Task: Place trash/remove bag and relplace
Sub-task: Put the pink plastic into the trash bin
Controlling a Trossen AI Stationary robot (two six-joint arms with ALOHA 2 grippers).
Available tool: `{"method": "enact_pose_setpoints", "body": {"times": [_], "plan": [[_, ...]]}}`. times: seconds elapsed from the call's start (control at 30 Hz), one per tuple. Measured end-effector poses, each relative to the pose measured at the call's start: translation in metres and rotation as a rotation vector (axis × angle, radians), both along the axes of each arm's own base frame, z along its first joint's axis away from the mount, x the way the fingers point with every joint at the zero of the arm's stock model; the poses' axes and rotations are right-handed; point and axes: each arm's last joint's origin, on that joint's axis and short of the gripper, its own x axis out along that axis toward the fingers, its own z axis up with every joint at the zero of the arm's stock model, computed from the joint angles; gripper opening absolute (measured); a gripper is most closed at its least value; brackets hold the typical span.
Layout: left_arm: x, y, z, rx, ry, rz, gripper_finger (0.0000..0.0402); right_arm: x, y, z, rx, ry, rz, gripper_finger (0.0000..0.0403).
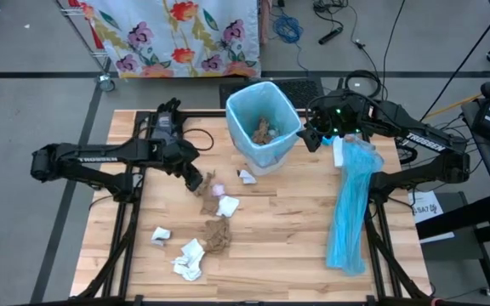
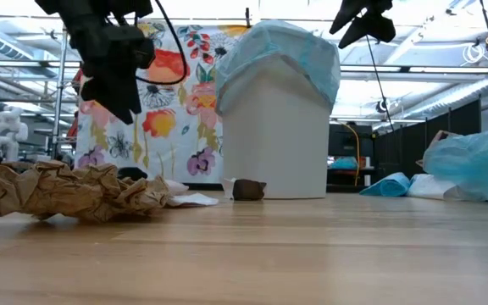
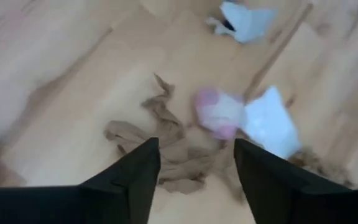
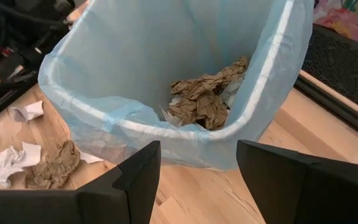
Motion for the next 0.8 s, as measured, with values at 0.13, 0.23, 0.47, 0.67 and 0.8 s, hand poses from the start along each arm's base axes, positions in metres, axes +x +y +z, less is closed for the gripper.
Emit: {"method": "enact_pose_setpoints", "body": {"times": [0.13, 0.23, 0.47, 0.67, 0.8], "plan": [[0.009, -0.001, -0.004, -0.020, -0.018, -0.024, 0.0223, 0.000, 0.000, 0.000, 0.024, -0.011, -0.025, 0.0203], [0.022, -0.002, -0.005, -0.009, -0.081, -0.124, 0.0223, 0.000, 0.000, 0.000, 0.043, -0.018, -0.044, 0.0203], [0.047, -0.009, -0.037, 0.009, 0.024, -0.274, 0.0223, 0.000, 0.000, 0.000, 0.069, -0.029, -0.069, 0.0203], [0.066, -0.012, -0.067, -0.009, 0.094, -0.293, 0.0223, 0.000, 0.000, 0.000, 0.076, -0.032, -0.076, 0.0203], [0.079, -0.011, -0.080, 0.003, 0.065, -0.291, 0.0223, 0.000, 0.000, 0.000, 0.082, -0.033, -0.082, 0.0203]]}}
